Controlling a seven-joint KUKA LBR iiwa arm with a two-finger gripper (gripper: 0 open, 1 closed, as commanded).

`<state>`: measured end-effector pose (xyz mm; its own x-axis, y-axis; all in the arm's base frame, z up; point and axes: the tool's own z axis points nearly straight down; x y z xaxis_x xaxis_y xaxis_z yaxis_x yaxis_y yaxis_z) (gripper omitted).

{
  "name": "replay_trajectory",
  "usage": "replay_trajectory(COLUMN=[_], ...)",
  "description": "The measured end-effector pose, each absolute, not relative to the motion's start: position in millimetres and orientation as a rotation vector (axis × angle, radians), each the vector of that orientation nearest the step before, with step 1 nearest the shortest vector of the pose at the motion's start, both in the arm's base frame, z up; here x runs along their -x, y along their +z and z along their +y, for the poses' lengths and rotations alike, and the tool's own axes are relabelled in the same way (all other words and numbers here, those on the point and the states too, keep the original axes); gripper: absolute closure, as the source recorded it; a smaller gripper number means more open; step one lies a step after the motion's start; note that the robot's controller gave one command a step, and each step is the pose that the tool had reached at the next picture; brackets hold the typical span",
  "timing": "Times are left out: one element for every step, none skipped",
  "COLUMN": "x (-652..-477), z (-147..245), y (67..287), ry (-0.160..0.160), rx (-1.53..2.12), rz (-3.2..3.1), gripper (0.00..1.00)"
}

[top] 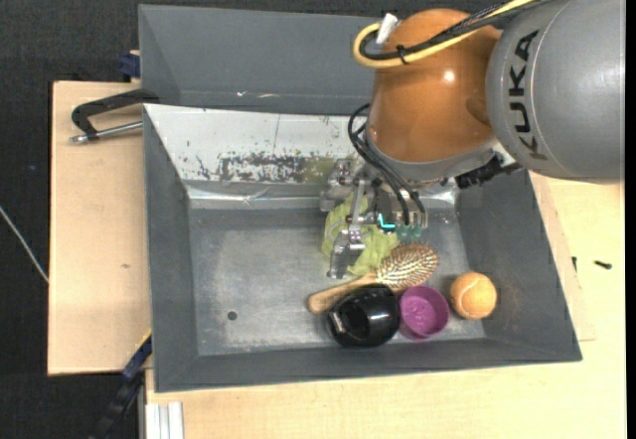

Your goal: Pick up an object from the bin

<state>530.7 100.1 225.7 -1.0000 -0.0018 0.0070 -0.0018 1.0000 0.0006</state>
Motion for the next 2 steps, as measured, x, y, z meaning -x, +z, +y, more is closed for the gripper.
replay_trajectory(x=[-532.4,-518.4], z=[99,60], y=[230,167], ry=[-0.002,-0.002], rx=[0.0,-0.049], rz=[-3.143,-3.147], gripper=[0.0,0.0])
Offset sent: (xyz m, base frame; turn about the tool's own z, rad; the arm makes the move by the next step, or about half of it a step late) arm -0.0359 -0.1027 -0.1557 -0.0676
